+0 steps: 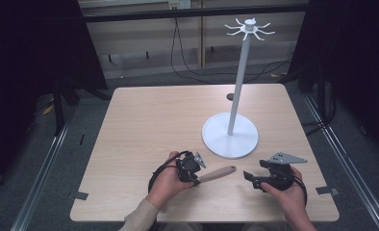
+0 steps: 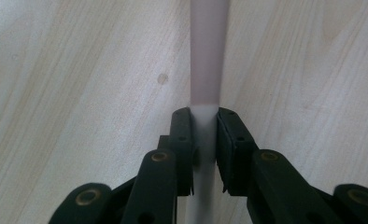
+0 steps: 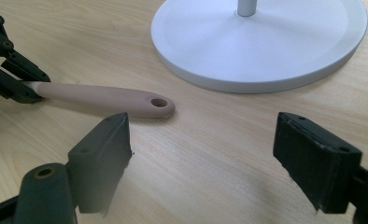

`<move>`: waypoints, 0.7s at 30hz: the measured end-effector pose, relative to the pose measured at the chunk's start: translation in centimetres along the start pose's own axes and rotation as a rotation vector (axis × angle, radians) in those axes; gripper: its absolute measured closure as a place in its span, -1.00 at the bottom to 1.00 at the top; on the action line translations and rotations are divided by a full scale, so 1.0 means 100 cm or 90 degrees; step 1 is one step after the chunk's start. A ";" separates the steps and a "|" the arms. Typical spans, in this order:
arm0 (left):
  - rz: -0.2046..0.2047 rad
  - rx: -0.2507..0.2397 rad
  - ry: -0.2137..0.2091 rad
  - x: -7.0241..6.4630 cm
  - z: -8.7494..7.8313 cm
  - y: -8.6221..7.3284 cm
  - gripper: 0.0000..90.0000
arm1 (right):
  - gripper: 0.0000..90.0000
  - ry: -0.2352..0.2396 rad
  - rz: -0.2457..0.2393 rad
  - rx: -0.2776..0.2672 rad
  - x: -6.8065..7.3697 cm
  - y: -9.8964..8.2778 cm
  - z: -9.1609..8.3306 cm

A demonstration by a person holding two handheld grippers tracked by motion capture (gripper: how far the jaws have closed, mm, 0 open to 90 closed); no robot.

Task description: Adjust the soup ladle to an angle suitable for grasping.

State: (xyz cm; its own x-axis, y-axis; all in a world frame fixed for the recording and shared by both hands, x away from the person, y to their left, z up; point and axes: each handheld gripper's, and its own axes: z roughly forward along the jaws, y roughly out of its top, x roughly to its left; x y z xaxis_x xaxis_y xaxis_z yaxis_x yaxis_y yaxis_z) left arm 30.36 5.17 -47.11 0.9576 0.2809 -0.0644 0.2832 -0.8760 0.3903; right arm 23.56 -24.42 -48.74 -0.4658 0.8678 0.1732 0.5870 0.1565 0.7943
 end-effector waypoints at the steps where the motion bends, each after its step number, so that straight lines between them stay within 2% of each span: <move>1: -0.009 0.000 -0.001 0.000 -0.001 0.000 0.74 | -0.59 0.001 0.000 -0.001 0.000 0.000 0.000; 2: -0.005 0.003 -0.005 0.001 -0.002 0.000 0.74 | -0.59 0.001 0.000 0.000 0.000 0.000 0.000; 4: -0.015 -0.008 -0.013 0.001 -0.004 -0.001 0.74 | -0.59 0.001 -0.001 0.001 0.000 0.000 0.000; 7: -0.007 -0.016 -0.016 0.002 -0.011 -0.002 0.74 | -0.59 0.002 -0.001 -0.001 0.000 0.000 0.001; 9: -0.011 -0.028 -0.013 0.002 -0.016 -0.002 0.74 | -0.59 0.002 0.000 -0.002 0.000 0.001 0.001; 13: -0.028 -0.055 -0.008 0.002 -0.024 -0.004 0.75 | -0.60 0.004 0.001 -0.002 0.001 0.002 0.002; 15: -0.025 -0.062 -0.010 0.003 -0.030 -0.005 0.75 | -0.60 0.006 0.001 -0.003 0.001 0.002 0.003; 16: -0.038 -0.074 -0.009 0.002 -0.030 -0.005 0.75 | -0.60 0.008 0.000 -0.004 0.002 0.002 0.003; 19: -0.045 -0.093 -0.009 0.003 -0.037 -0.006 0.75 | -0.60 0.008 0.000 -0.005 0.002 0.002 0.003; 20: -0.030 -0.088 -0.007 0.004 -0.040 -0.005 0.75 | -0.60 0.009 0.001 -0.005 0.002 0.002 0.004; 21: -0.052 -0.106 -0.009 0.002 -0.040 -0.006 0.75 | -0.60 0.009 0.002 -0.006 0.003 0.002 0.004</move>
State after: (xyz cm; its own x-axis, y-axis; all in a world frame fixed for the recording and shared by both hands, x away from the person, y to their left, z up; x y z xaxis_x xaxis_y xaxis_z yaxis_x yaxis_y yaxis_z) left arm 30.18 7.29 -43.63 0.9326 0.3423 -0.1141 0.3486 -0.7733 0.5296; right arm 23.84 -23.98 -48.72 -0.4734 0.8612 0.1849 0.5827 0.1488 0.7989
